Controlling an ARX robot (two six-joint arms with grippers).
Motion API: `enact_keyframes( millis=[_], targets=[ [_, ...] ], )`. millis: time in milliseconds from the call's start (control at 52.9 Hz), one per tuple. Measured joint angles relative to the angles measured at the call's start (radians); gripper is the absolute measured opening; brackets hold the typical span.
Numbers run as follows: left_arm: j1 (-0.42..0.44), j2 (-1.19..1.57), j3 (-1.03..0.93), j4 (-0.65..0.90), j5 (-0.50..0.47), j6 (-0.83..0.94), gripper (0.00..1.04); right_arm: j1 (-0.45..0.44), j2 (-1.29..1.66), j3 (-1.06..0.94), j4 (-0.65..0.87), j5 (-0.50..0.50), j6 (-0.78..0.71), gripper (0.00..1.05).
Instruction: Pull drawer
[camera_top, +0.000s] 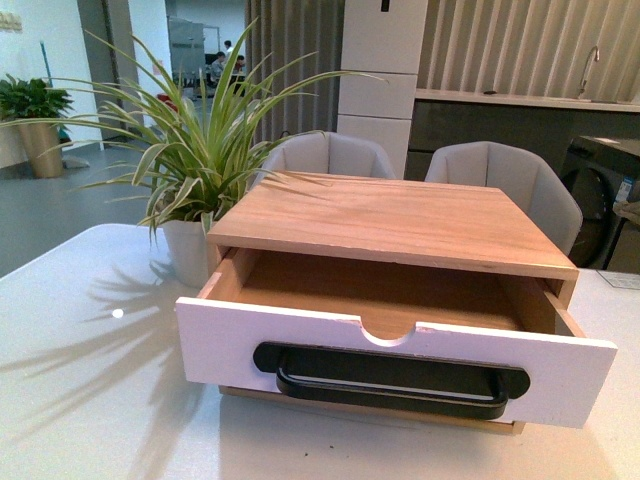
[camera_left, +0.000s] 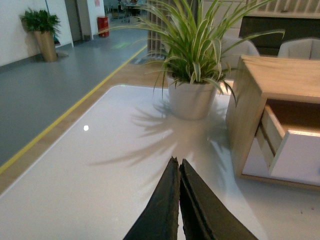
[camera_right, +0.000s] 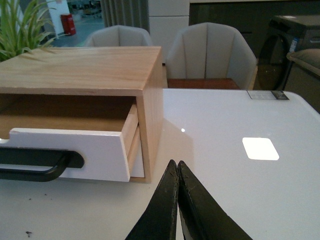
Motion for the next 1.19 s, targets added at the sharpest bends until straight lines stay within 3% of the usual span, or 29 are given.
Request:
enact_keyframes(
  millis=[700, 775, 813, 1002, 1059, 1191],
  targets=[
    [0.001, -0.298, 0.000, -0.287, 0.000, 0.000, 0.03, -0.002, -0.262, -0.006, -0.242, -0.007, -0.001, 0.02],
    [0.001, -0.328, 0.000, -0.317, 0.000, 0.000, 0.03, -0.002, -0.356, -0.006, -0.369, -0.008, -0.001, 0.02],
    [0.001, -0.410, 0.000, -0.435, 0.000, 0.000, 0.03, -0.002, -0.416, -0.006, -0.411, -0.008, -0.001, 0.02],
    [0.001, -0.482, 0.000, -0.477, 0.000, 0.000, 0.03, -0.002, -0.434, -0.006, -0.419, -0.008, -0.001, 0.02],
    [0.001, -0.483, 0.000, -0.477, 0.000, 0.000, 0.10, -0.002, -0.435, -0.006, -0.419, -0.008, -0.001, 0.06],
    [0.001, -0.483, 0.000, -0.477, 0.000, 0.000, 0.36, -0.002, -0.435, -0.006, -0.419, -0.008, -0.001, 0.32]
  ],
)
